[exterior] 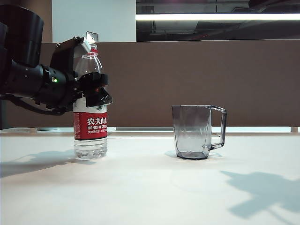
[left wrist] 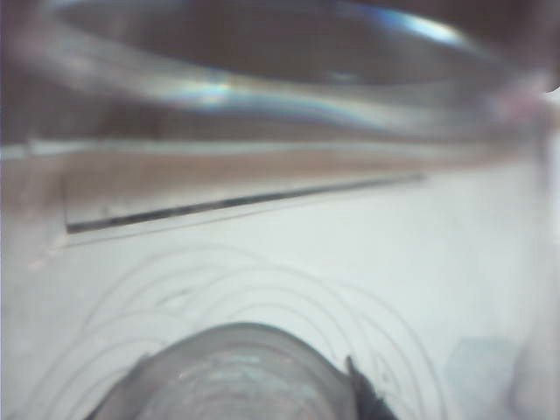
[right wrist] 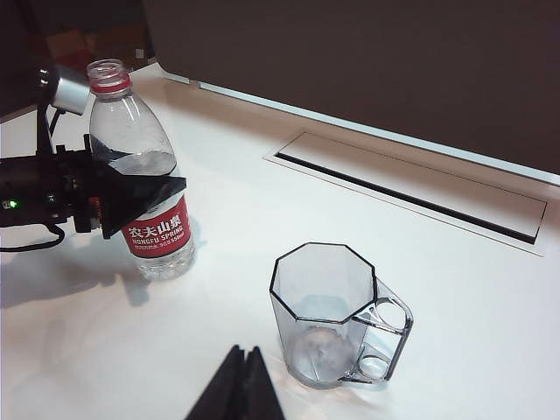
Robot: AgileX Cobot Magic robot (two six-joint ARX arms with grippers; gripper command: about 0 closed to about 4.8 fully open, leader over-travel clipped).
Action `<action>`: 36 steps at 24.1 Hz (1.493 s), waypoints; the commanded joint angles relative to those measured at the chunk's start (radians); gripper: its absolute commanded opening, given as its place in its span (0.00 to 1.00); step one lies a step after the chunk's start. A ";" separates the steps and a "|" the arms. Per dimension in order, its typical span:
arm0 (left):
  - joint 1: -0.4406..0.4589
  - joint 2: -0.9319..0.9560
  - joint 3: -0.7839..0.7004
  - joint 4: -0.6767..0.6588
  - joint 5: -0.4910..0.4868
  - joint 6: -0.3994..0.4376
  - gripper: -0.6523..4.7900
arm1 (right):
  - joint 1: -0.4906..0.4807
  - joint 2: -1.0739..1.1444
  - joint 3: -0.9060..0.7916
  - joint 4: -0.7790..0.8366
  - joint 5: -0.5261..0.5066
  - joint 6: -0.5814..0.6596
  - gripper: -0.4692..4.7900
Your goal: Pick up the mineral water bottle with the left hand on the table and pour water into the mug until it's half full.
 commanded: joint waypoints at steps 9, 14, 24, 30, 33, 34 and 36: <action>-0.002 -0.001 0.004 0.078 0.002 -0.006 0.56 | -0.001 -0.003 0.006 0.018 0.002 -0.002 0.09; -0.002 -0.001 0.039 0.064 0.002 -0.006 0.56 | -0.001 -0.003 0.006 0.018 0.002 -0.002 0.09; -0.052 0.016 0.280 -0.140 0.002 0.143 0.56 | 0.000 -0.003 0.006 0.018 0.002 -0.003 0.09; -0.069 0.099 0.452 -0.274 0.002 0.320 0.56 | -0.001 -0.002 0.006 0.010 0.002 -0.003 0.09; -0.070 0.144 0.534 -0.330 0.002 0.411 0.56 | -0.001 -0.002 0.006 0.010 0.002 -0.003 0.09; -0.070 0.153 0.543 -0.328 0.002 0.423 0.56 | -0.001 -0.002 0.006 0.010 0.002 -0.003 0.09; -0.070 0.163 0.556 -0.328 0.002 0.446 0.56 | -0.001 -0.002 0.006 0.010 0.002 -0.003 0.09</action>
